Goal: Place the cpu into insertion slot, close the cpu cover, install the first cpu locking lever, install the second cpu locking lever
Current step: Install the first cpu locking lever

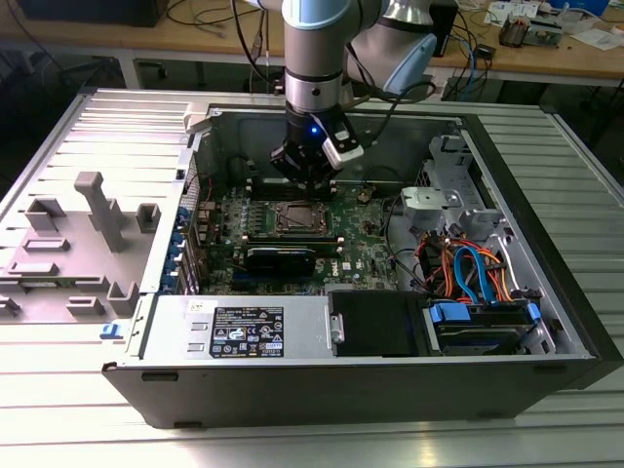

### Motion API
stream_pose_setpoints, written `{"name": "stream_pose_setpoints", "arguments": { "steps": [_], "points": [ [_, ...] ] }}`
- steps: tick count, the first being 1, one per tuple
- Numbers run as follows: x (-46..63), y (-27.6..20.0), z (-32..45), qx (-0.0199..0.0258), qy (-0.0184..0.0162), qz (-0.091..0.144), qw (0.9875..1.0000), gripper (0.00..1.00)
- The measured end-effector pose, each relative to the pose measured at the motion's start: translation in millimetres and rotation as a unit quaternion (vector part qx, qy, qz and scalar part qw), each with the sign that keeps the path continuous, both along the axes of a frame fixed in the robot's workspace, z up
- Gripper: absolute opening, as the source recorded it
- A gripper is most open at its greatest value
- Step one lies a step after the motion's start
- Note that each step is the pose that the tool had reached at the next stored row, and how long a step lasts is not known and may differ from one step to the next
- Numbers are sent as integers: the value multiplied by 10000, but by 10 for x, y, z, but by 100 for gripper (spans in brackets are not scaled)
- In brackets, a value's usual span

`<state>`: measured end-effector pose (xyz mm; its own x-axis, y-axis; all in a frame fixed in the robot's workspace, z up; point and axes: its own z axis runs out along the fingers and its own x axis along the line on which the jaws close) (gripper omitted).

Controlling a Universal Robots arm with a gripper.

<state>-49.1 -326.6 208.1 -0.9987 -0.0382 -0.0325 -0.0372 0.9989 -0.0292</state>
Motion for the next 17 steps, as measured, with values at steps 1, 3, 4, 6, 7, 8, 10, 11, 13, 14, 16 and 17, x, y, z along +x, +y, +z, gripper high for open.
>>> {"name": "stream_pose_setpoints", "arguments": {
  "steps": [1,3,4,6,7,8,10,11,13,14,16,17],
  "points": [
    [12,0,-2,1,15,-43,10000,11],
    [25,0,-2,1,44,-63,10000,11],
    [29,0,-2,0,50,-73,10000,11],
    [29,0,-2,1,53,-81,10000,11],
    [29,0,-3,1,54,-83,10000,11],
    [30,-2,-4,2,54,-86,9999,11],
    [30,-4,-3,1,56,-90,9999,11],
    [29,-4,-3,1,56,-92,9999,11],
    [29,-5,-5,1,56,-96,9999,11],
    [31,-5,-9,1,59,-96,9999,11],
    [36,-4,-11,0,68,-99,9999,11],
    [40,-5,-12,0,74,-100,9999,11]
  ]
}}
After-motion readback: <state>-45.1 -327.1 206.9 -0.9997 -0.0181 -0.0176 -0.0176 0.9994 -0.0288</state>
